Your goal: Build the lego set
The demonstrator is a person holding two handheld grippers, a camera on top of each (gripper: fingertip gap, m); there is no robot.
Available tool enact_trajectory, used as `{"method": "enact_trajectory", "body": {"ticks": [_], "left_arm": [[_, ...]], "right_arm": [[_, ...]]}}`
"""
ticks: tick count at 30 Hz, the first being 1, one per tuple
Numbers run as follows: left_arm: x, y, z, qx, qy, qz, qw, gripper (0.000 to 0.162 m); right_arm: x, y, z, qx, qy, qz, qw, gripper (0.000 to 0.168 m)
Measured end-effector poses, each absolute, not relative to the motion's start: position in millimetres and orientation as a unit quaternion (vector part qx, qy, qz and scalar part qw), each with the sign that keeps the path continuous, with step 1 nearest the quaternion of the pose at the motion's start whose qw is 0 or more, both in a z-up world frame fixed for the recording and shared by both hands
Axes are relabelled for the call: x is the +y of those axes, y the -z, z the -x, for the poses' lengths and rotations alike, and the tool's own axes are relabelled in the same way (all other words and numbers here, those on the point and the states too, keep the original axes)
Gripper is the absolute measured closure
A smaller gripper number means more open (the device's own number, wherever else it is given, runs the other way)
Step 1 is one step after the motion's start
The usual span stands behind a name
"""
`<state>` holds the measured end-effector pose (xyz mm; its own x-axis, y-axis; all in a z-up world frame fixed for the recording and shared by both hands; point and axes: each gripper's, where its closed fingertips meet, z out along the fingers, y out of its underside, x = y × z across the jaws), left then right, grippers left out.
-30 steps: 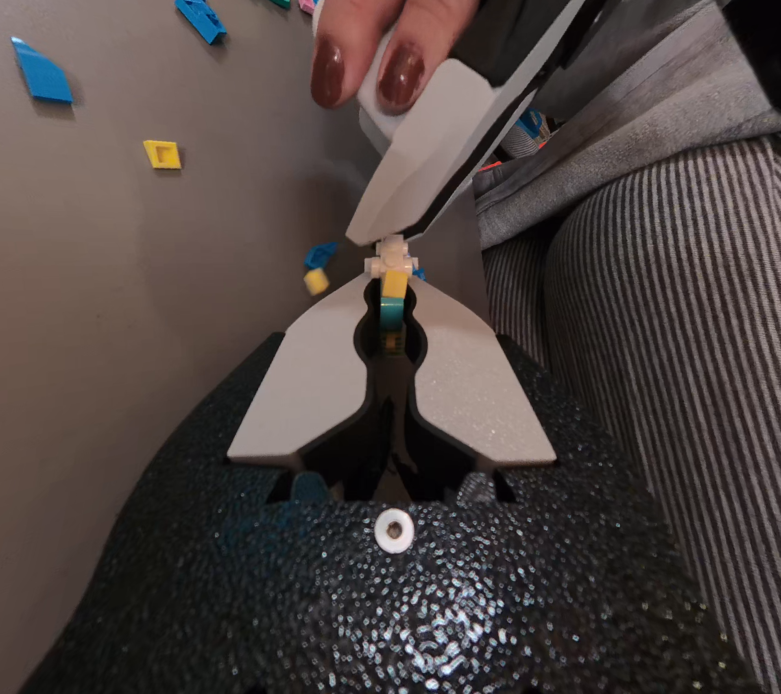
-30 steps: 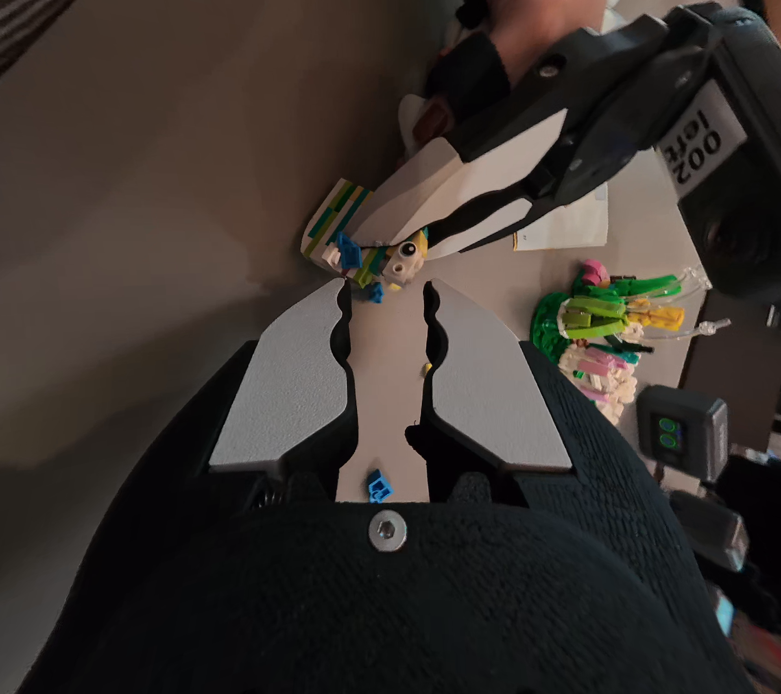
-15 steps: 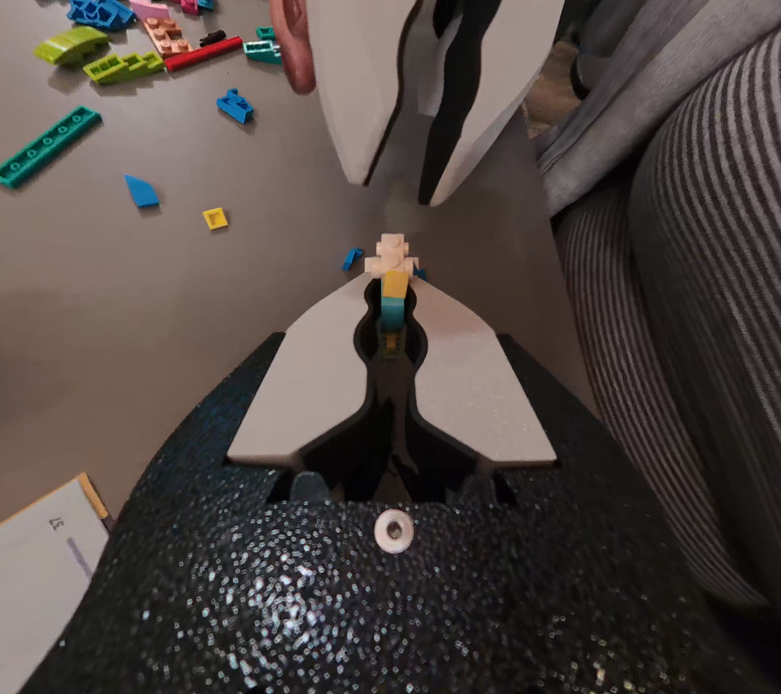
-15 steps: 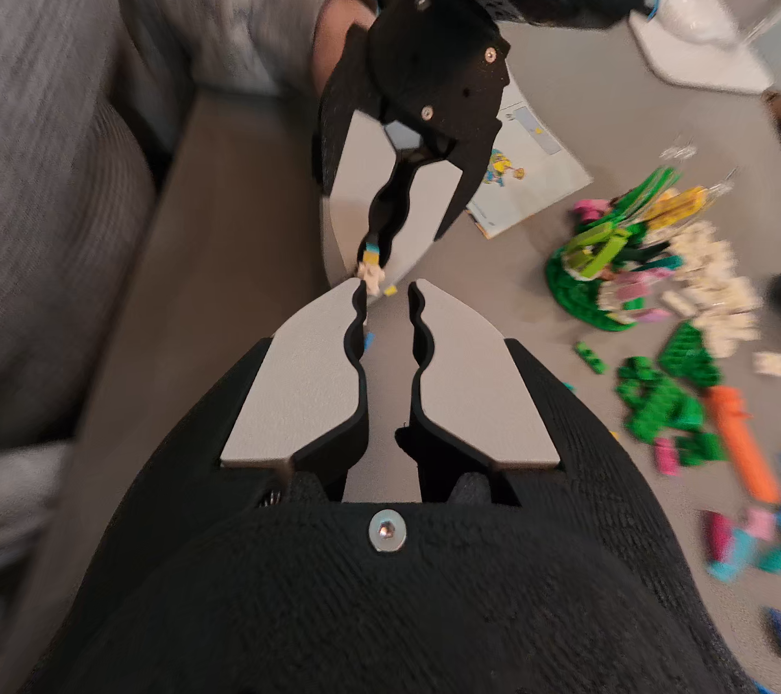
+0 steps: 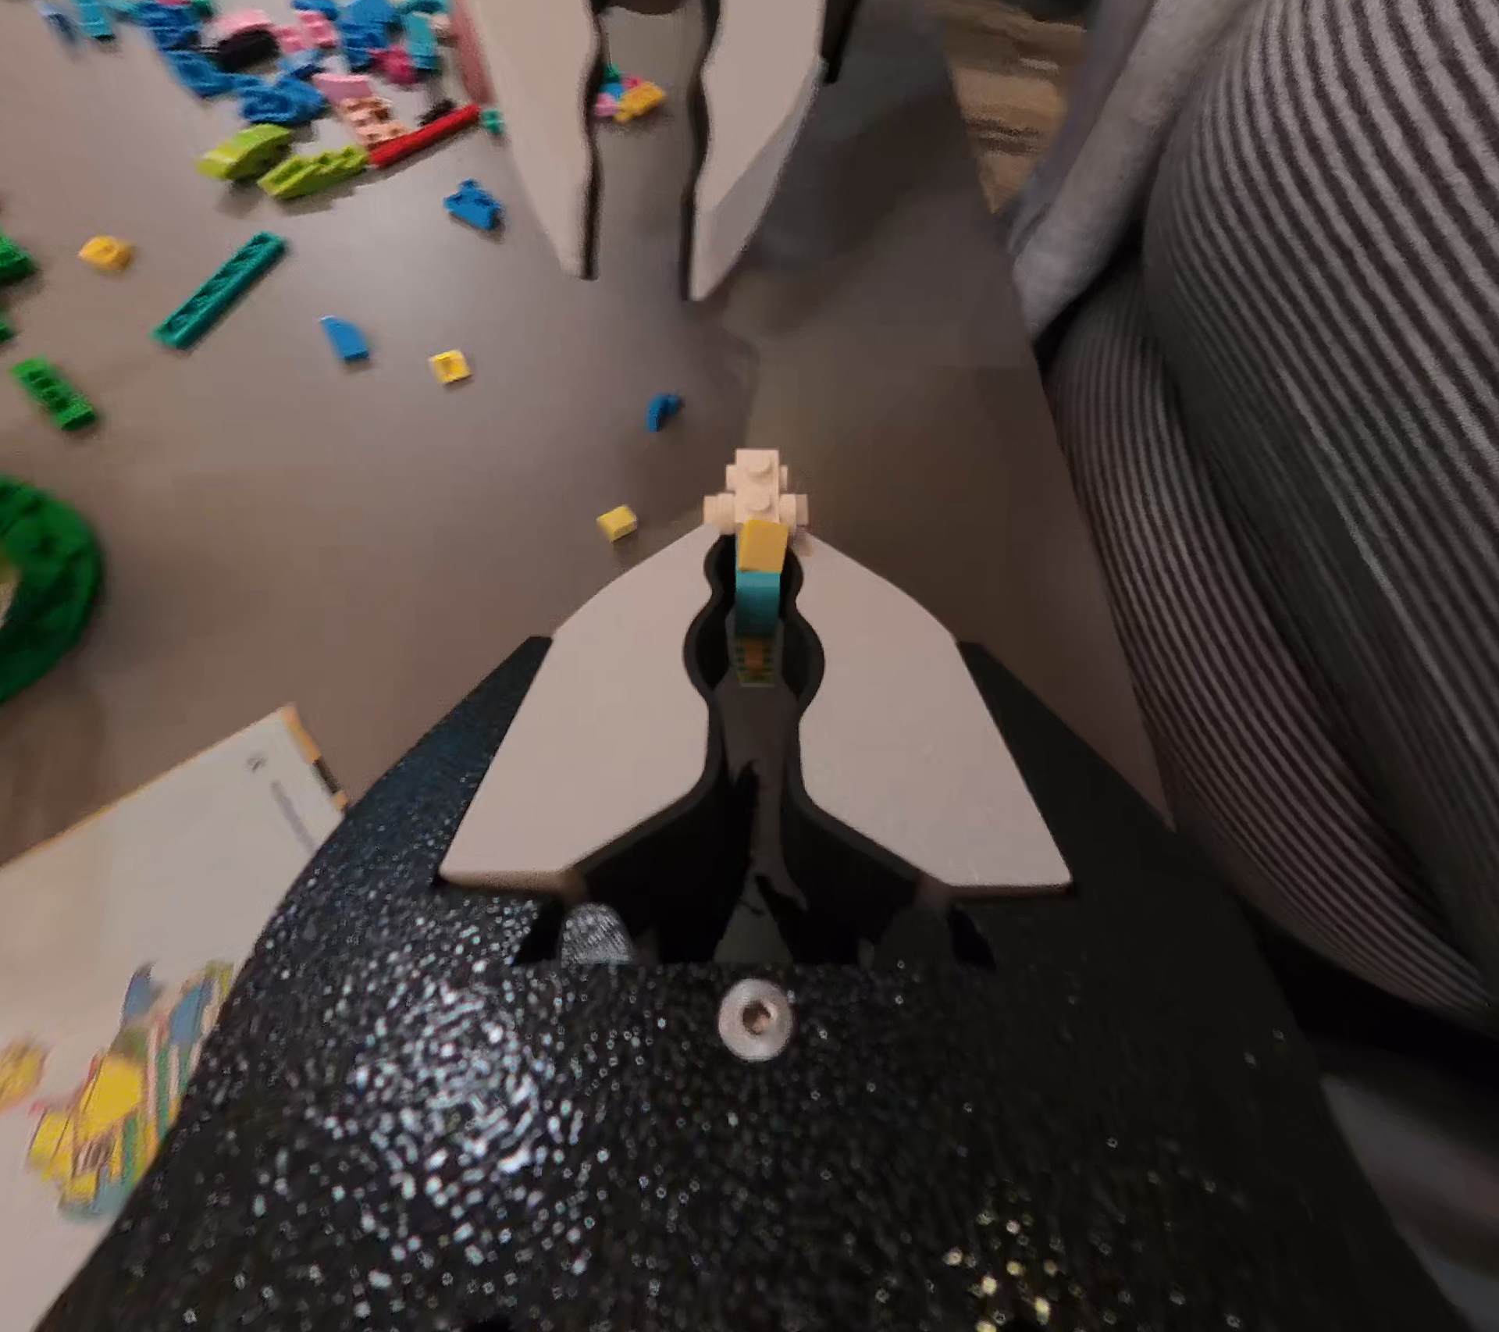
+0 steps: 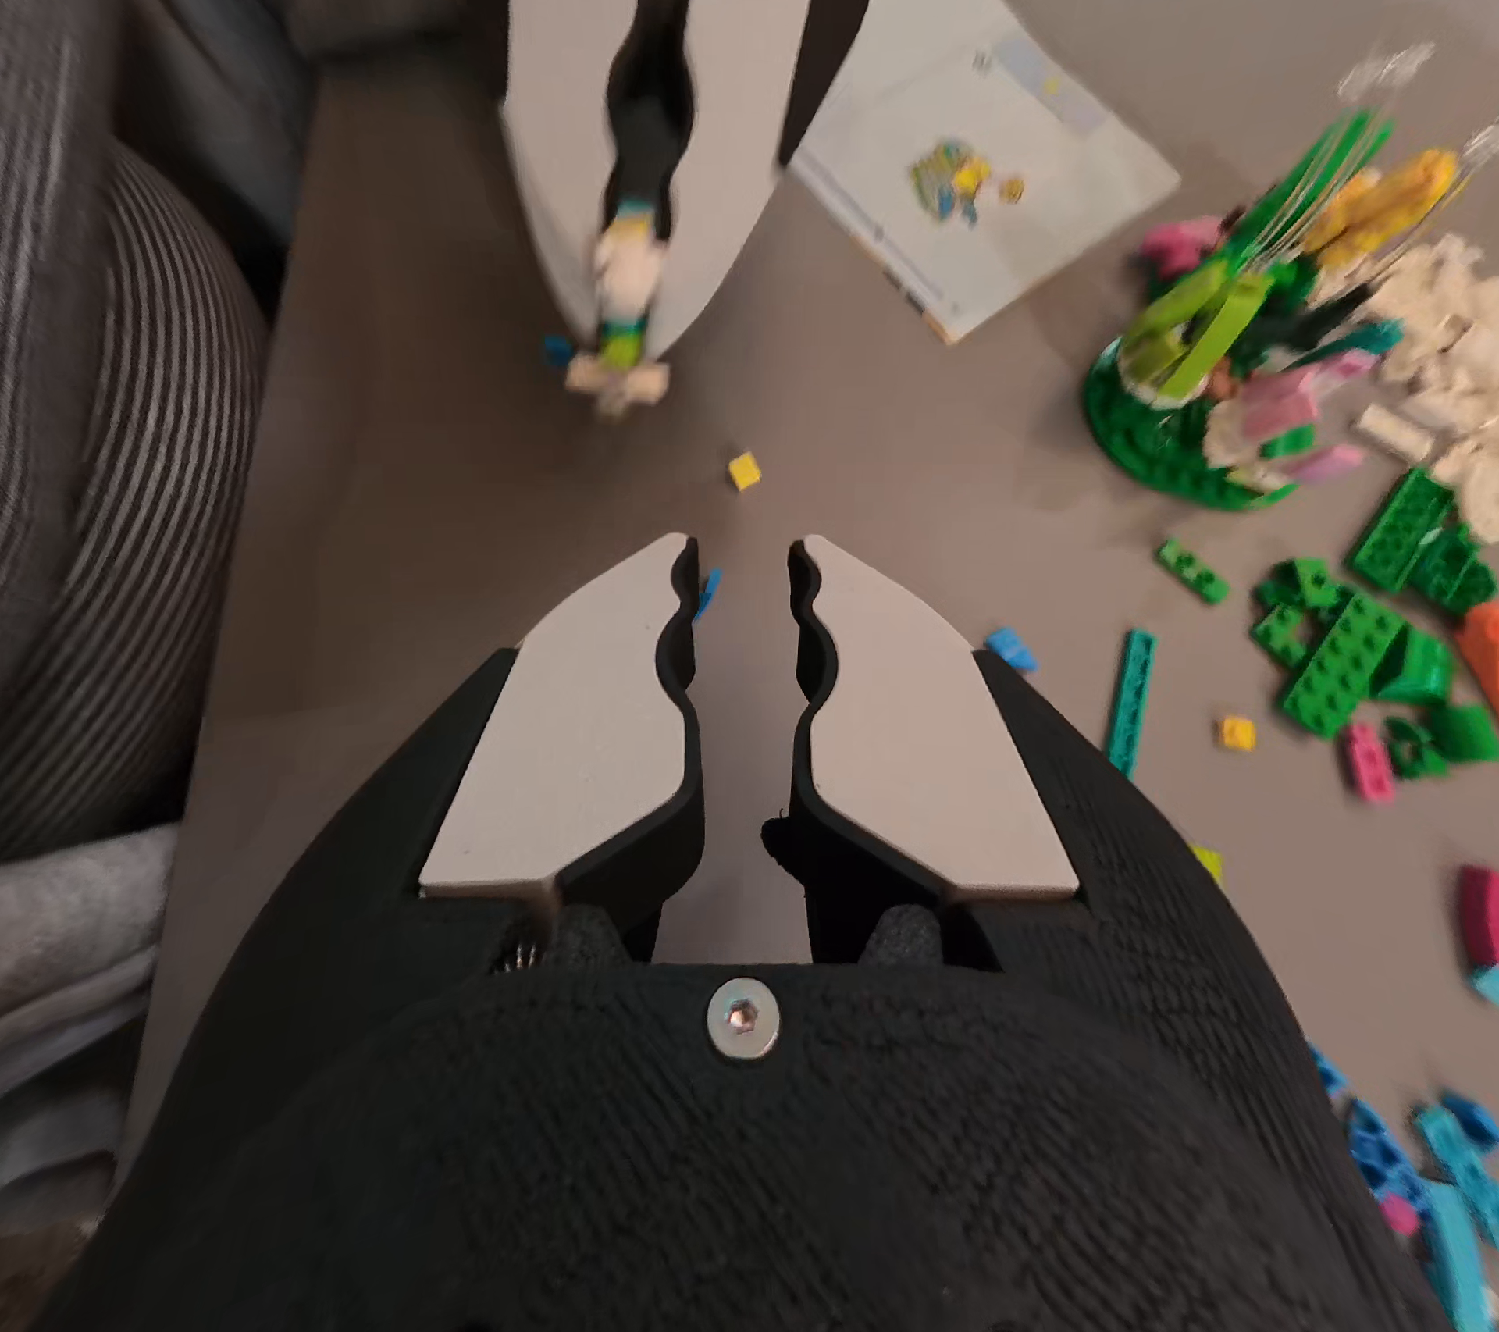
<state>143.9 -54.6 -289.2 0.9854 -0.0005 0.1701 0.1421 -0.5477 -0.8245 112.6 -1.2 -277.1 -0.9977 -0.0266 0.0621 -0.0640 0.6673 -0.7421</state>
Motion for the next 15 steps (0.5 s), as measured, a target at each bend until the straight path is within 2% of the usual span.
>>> {"method": "enact_trajectory", "body": {"ticks": [7,15], "left_arm": [[-56,274,-129,-0.169,0.163,0.807,0.542,0.153],[-61,272,-127,-0.134,0.115,0.814,0.554,0.153]], "right_arm": [[-32,275,-125,-0.888,-0.458,0.003,-0.038,0.139],[-60,269,-126,-0.865,-0.501,-0.009,-0.025,0.136]]}}
